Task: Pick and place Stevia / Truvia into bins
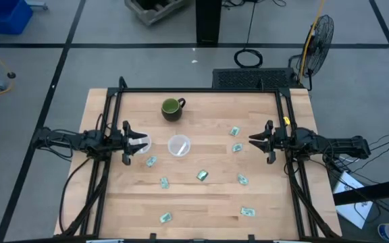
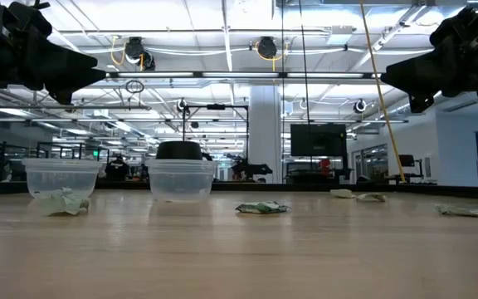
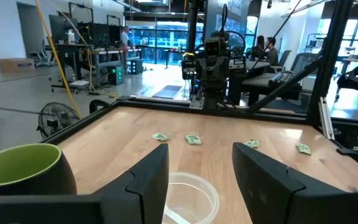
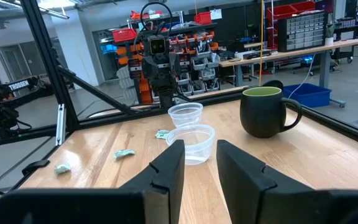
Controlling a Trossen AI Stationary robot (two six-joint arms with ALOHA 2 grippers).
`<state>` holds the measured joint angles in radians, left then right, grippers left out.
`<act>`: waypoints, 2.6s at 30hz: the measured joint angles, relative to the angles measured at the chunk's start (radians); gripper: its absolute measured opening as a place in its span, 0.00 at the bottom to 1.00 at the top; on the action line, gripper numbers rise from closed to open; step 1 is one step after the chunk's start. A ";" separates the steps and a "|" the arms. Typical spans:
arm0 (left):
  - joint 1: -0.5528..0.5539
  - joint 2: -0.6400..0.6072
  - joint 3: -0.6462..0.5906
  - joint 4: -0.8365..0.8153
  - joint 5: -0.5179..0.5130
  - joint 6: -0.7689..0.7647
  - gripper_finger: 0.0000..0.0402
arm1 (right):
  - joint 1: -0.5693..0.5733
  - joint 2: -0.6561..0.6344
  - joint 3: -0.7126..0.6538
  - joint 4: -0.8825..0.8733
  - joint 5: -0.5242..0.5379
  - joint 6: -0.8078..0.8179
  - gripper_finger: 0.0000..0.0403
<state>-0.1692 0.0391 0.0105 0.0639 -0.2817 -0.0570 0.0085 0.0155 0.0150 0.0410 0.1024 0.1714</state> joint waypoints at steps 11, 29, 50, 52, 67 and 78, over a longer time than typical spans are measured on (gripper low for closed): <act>0.000 0.000 0.000 0.000 0.000 0.000 0.46 | 0.000 0.000 0.000 0.000 0.000 0.000 0.21; 0.000 0.000 0.000 0.000 0.000 0.000 0.46 | 0.000 0.000 0.000 0.000 0.000 0.000 0.21; 0.000 0.000 0.000 0.000 0.000 0.000 0.46 | 0.000 0.000 0.000 0.004 0.000 -0.001 0.22; 0.000 0.000 0.000 0.000 0.000 0.000 0.46 | 0.000 0.000 0.000 0.016 0.001 0.004 0.22; 0.000 0.000 -0.001 0.068 0.000 -0.054 0.46 | 0.000 0.000 0.000 0.163 0.002 0.010 0.21; 0.000 0.000 0.000 0.068 0.001 -0.361 0.46 | 0.000 0.000 0.000 0.310 0.002 -0.093 0.21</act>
<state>-0.1688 0.0387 0.0101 0.1316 -0.2806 -0.4182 0.0084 0.0154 0.0147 0.3515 0.1040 0.0783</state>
